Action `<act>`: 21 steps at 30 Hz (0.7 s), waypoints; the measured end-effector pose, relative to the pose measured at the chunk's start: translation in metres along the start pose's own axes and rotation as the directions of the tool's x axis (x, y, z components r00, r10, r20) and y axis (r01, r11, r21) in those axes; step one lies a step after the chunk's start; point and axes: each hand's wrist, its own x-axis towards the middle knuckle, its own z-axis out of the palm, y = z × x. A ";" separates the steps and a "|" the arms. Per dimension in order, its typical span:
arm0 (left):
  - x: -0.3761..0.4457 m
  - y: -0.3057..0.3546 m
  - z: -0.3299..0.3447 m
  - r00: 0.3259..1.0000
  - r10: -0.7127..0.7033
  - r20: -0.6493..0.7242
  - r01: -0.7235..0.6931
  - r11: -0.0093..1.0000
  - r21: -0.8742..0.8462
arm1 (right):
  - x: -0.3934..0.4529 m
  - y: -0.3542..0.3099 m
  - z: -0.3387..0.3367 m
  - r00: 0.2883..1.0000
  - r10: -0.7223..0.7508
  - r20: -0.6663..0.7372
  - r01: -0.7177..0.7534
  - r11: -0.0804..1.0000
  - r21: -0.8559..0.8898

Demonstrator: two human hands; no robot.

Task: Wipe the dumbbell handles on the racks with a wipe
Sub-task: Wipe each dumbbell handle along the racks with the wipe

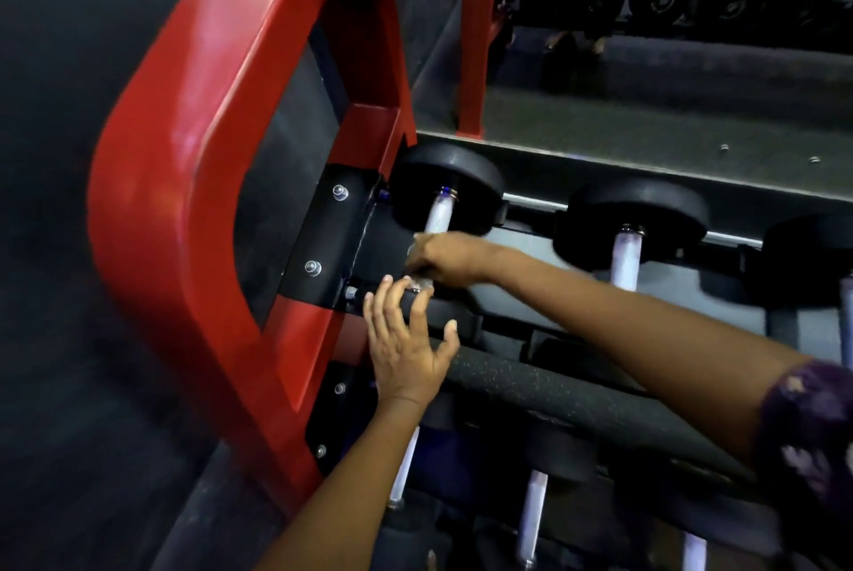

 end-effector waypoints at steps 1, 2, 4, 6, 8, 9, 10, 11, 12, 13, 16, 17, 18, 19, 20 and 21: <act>-0.002 0.001 -0.001 1.000 -0.003 0.021 0.003 1.000 0.002 | 0.004 0.002 -0.009 0.999 0.030 0.031 -0.028 0.999 -0.046; -0.002 0.001 -0.002 1.000 -0.004 0.030 0.004 1.000 0.000 | 0.009 0.002 -0.016 0.997 0.055 0.050 -0.050 0.994 -0.101; -0.003 0.000 -0.004 0.999 -0.010 0.034 0.009 1.000 0.013 | 0.018 -0.008 -0.019 0.991 0.069 0.111 -0.048 0.983 -0.179; -0.004 0.001 -0.004 0.999 -0.018 0.035 0.017 1.000 0.019 | 0.017 -0.017 -0.013 0.982 0.027 0.186 0.003 0.988 -0.156; -0.004 0.003 -0.005 0.999 -0.020 0.047 0.019 0.999 0.034 | 0.005 -0.012 -0.013 0.981 -0.036 0.191 0.041 0.999 -0.023; -0.005 0.004 -0.005 0.998 -0.027 0.052 0.025 0.999 0.040 | -0.003 -0.004 -0.014 0.984 -0.071 0.165 0.063 0.997 0.052; -0.004 0.005 -0.005 0.998 -0.033 0.053 0.031 0.999 0.040 | -0.010 0.003 -0.013 0.987 -0.104 0.120 0.091 0.990 0.109; -0.004 0.005 -0.005 0.998 -0.042 0.050 0.040 0.998 0.039 | -0.014 0.006 -0.012 0.988 -0.134 0.076 0.122 0.981 0.149; -0.003 0.005 -0.005 0.998 -0.051 0.044 0.049 0.998 0.040 | -0.014 0.005 -0.010 0.987 -0.150 0.055 0.140 0.977 0.159; -0.003 0.005 -0.005 0.998 -0.056 0.036 0.054 0.997 0.046 | -0.009 0.002 -0.008 0.986 -0.156 0.052 0.149 0.981 0.127; -0.004 0.007 -0.004 0.998 -0.054 0.033 0.051 0.995 0.084 | 0.011 -0.011 -0.005 0.994 -0.055 0.094 0.054 0.998 0.012; -0.005 0.006 -0.004 0.998 -0.049 0.037 0.045 0.995 0.092 | 0.014 -0.012 -0.005 0.996 -0.026 0.087 0.027 1.000 -0.011; -0.006 0.005 -0.003 0.998 -0.044 0.036 0.040 0.995 0.094 | 0.013 -0.011 -0.003 0.998 -0.026 0.057 0.027 1.000 -0.014; -0.005 0.005 -0.003 0.999 -0.037 0.036 0.034 0.995 0.092 | 0.008 -0.009 -0.001 0.999 -0.043 0.025 0.044 0.999 -0.012; -0.005 0.004 -0.003 0.999 -0.037 0.030 0.034 0.996 0.085 | 0.002 -0.007 0.004 0.998 -0.058 -0.002 0.058 0.998 -0.003; -0.004 0.004 -0.003 0.999 -0.037 0.025 0.035 0.997 0.075 | -0.006 -0.006 0.007 0.997 -0.059 -0.047 0.061 0.997 0.051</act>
